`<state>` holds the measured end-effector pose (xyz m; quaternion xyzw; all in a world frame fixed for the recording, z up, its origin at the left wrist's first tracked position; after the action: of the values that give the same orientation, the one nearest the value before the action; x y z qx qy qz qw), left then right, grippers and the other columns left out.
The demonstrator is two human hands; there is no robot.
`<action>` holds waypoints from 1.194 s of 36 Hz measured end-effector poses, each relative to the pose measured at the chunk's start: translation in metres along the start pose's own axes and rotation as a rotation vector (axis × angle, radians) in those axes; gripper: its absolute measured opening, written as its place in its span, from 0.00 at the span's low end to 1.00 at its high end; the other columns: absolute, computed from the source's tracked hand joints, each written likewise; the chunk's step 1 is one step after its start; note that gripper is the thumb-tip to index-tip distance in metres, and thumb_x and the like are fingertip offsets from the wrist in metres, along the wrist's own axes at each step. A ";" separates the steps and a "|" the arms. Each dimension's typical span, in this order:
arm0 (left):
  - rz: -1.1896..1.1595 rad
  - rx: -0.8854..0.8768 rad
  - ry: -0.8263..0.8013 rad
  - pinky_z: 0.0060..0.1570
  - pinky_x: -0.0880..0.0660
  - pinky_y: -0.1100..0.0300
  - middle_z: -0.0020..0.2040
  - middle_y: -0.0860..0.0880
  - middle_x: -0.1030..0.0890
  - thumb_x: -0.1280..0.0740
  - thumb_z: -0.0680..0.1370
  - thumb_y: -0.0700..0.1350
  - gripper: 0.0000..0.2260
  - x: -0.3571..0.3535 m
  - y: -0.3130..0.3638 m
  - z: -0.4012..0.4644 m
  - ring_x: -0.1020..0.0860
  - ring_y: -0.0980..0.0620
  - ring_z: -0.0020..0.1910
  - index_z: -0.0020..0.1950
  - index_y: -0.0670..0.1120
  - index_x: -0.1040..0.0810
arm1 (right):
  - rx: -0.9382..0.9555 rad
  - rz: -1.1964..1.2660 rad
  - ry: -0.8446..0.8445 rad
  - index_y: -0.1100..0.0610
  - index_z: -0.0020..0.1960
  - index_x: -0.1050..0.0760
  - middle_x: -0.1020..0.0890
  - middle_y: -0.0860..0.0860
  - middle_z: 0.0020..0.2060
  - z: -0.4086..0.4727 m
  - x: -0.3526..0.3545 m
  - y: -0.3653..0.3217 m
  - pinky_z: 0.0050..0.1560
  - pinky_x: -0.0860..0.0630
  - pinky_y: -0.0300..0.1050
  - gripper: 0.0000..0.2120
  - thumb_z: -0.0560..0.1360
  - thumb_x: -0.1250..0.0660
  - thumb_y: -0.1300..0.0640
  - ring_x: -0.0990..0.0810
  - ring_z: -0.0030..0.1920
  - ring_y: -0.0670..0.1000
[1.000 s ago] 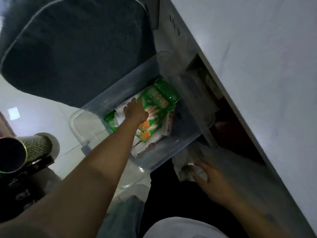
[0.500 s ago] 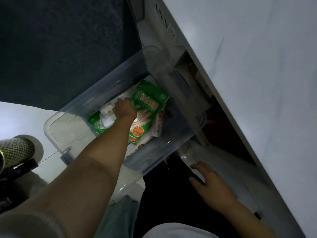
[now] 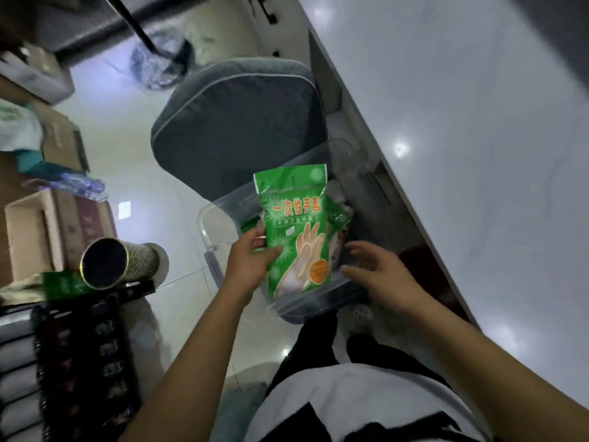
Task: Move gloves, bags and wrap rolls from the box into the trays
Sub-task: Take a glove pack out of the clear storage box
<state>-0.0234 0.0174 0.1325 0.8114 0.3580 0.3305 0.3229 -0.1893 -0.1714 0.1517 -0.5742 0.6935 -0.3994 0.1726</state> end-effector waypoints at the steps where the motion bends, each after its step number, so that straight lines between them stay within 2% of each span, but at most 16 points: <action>1: -0.074 0.023 -0.007 0.47 0.18 0.53 0.51 0.48 0.16 0.27 0.74 0.36 0.14 0.003 0.005 -0.017 0.17 0.50 0.51 0.54 0.53 0.19 | 0.017 0.053 0.006 0.54 0.66 0.25 0.19 0.47 0.53 -0.003 0.004 -0.006 0.49 0.23 0.31 0.24 0.72 0.25 0.59 0.20 0.52 0.44; 3: -0.187 0.047 -0.042 0.48 0.17 0.48 0.54 0.44 0.15 0.29 0.75 0.34 0.15 0.005 0.016 -0.048 0.16 0.44 0.52 0.59 0.47 0.19 | 0.038 0.152 0.017 0.55 0.67 0.26 0.20 0.52 0.55 -0.010 0.011 -0.014 0.49 0.21 0.35 0.26 0.72 0.25 0.63 0.19 0.52 0.48; 6: -0.322 0.044 -0.110 0.44 0.17 0.54 0.54 0.44 0.15 0.30 0.75 0.33 0.15 0.001 0.027 -0.084 0.15 0.46 0.51 0.61 0.44 0.20 | 0.063 0.251 0.001 0.56 0.68 0.26 0.19 0.59 0.58 -0.023 0.027 -0.021 0.59 0.21 0.56 0.26 0.71 0.25 0.65 0.18 0.57 0.56; 8: -0.381 0.052 -0.163 0.48 0.17 0.52 0.55 0.44 0.15 0.31 0.75 0.34 0.17 -0.005 0.034 -0.098 0.16 0.45 0.52 0.63 0.43 0.21 | 0.090 0.276 -0.018 0.52 0.65 0.23 0.17 0.58 0.55 -0.032 0.038 -0.021 0.57 0.20 0.60 0.24 0.70 0.25 0.66 0.16 0.54 0.57; 11: -0.437 0.056 -0.231 0.46 0.18 0.51 0.55 0.43 0.15 0.29 0.72 0.36 0.20 -0.017 0.044 -0.109 0.16 0.45 0.51 0.64 0.42 0.22 | 0.119 0.329 0.082 0.52 0.59 0.19 0.15 0.59 0.48 -0.047 0.054 -0.018 0.53 0.19 0.61 0.21 0.69 0.26 0.69 0.15 0.49 0.59; 14: -0.436 0.054 -0.285 0.41 0.18 0.54 0.52 0.43 0.14 0.28 0.69 0.36 0.22 -0.035 0.060 -0.110 0.15 0.47 0.48 0.62 0.45 0.21 | 0.124 0.362 0.215 0.48 0.48 0.15 0.14 0.52 0.40 -0.064 0.071 -0.013 0.45 0.17 0.51 0.20 0.69 0.28 0.71 0.14 0.41 0.52; 19: -0.264 0.019 -0.419 0.50 0.20 0.45 0.58 0.39 0.17 0.30 0.74 0.31 0.23 -0.087 0.087 -0.104 0.17 0.44 0.50 0.68 0.45 0.25 | 0.047 0.413 0.397 0.44 0.50 0.18 0.16 0.51 0.44 -0.094 0.105 0.001 0.36 0.20 0.44 0.11 0.73 0.28 0.59 0.15 0.38 0.45; 21: -0.212 0.007 -0.497 0.40 0.19 0.52 0.54 0.43 0.15 0.31 0.75 0.30 0.22 -0.116 0.099 -0.103 0.16 0.47 0.46 0.67 0.45 0.25 | 0.001 0.450 0.485 0.44 0.52 0.20 0.16 0.51 0.48 -0.107 0.120 0.010 0.42 0.18 0.48 0.09 0.75 0.29 0.57 0.15 0.42 0.48; 23: -0.146 -0.013 -0.567 0.30 0.21 0.60 0.44 0.50 0.13 0.32 0.75 0.29 0.21 -0.147 0.111 -0.102 0.16 0.52 0.39 0.65 0.45 0.24 | -0.041 0.498 0.567 0.48 0.56 0.20 0.17 0.52 0.50 -0.122 0.133 0.019 0.53 0.19 0.58 0.09 0.76 0.30 0.57 0.16 0.48 0.53; 26: -0.024 -0.059 -0.630 0.26 0.25 0.64 0.42 0.49 0.18 0.32 0.76 0.29 0.22 -0.190 0.127 -0.103 0.20 0.54 0.34 0.67 0.45 0.24 | -0.068 0.569 0.680 0.48 0.53 0.20 0.16 0.52 0.51 -0.143 0.151 0.034 0.53 0.19 0.58 0.07 0.77 0.32 0.58 0.16 0.49 0.52; 28: 0.041 -0.098 -0.686 0.30 0.23 0.61 0.46 0.46 0.21 0.32 0.76 0.30 0.22 -0.214 0.135 -0.104 0.20 0.51 0.37 0.68 0.45 0.25 | -0.070 0.616 0.753 0.46 0.49 0.21 0.16 0.51 0.50 -0.154 0.160 0.043 0.45 0.19 0.51 0.07 0.78 0.33 0.58 0.15 0.44 0.48; 30: 0.070 -0.124 -0.723 0.42 0.19 0.53 0.51 0.45 0.20 0.32 0.76 0.30 0.23 -0.235 0.140 -0.104 0.18 0.46 0.46 0.69 0.45 0.25 | -0.058 0.656 0.824 0.46 0.50 0.21 0.16 0.50 0.49 -0.162 0.167 0.051 0.40 0.20 0.46 0.08 0.78 0.34 0.59 0.14 0.41 0.46; 33: 0.096 -0.157 -0.766 0.57 0.21 0.50 0.60 0.45 0.21 0.32 0.77 0.33 0.24 -0.253 0.140 -0.103 0.20 0.45 0.59 0.72 0.47 0.28 | -0.060 0.680 0.871 0.50 0.65 0.25 0.17 0.53 0.53 -0.166 0.172 0.061 0.44 0.21 0.47 0.16 0.78 0.34 0.60 0.16 0.48 0.49; 37: 0.124 -0.177 -0.812 0.63 0.25 0.54 0.67 0.47 0.23 0.31 0.77 0.37 0.23 -0.246 0.127 -0.101 0.23 0.51 0.63 0.71 0.51 0.27 | -0.129 0.474 0.854 0.50 0.70 0.28 0.22 0.54 0.64 -0.164 0.162 0.066 0.49 0.24 0.45 0.22 0.77 0.33 0.58 0.22 0.59 0.53; 40: 0.141 -0.181 -0.781 0.62 0.26 0.57 0.64 0.49 0.21 0.31 0.77 0.38 0.18 -0.219 0.108 -0.094 0.21 0.54 0.61 0.65 0.52 0.22 | -0.133 0.172 0.853 0.47 0.70 0.29 0.27 0.50 0.70 -0.161 0.145 0.060 0.63 0.28 0.50 0.23 0.76 0.31 0.53 0.28 0.67 0.53; 43: 0.107 -0.168 -0.673 0.57 0.24 0.63 0.58 0.50 0.17 0.32 0.78 0.35 0.16 -0.180 0.086 -0.077 0.19 0.55 0.57 0.61 0.51 0.20 | -0.044 -0.110 0.780 0.46 0.71 0.29 0.32 0.50 0.74 -0.154 0.122 0.045 0.69 0.36 0.49 0.24 0.75 0.31 0.51 0.35 0.74 0.52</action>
<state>-0.1456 -0.1498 0.1868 0.8632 0.1599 0.0891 0.4706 -0.3606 -0.2296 0.2399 -0.4192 0.6835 -0.5815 -0.1379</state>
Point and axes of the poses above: each hand's wrist, its own z-axis towards the middle knuckle, its own x-axis out of the back of the hand, y = z × x, the point moved 1 cm from there along z, towards the middle knuckle
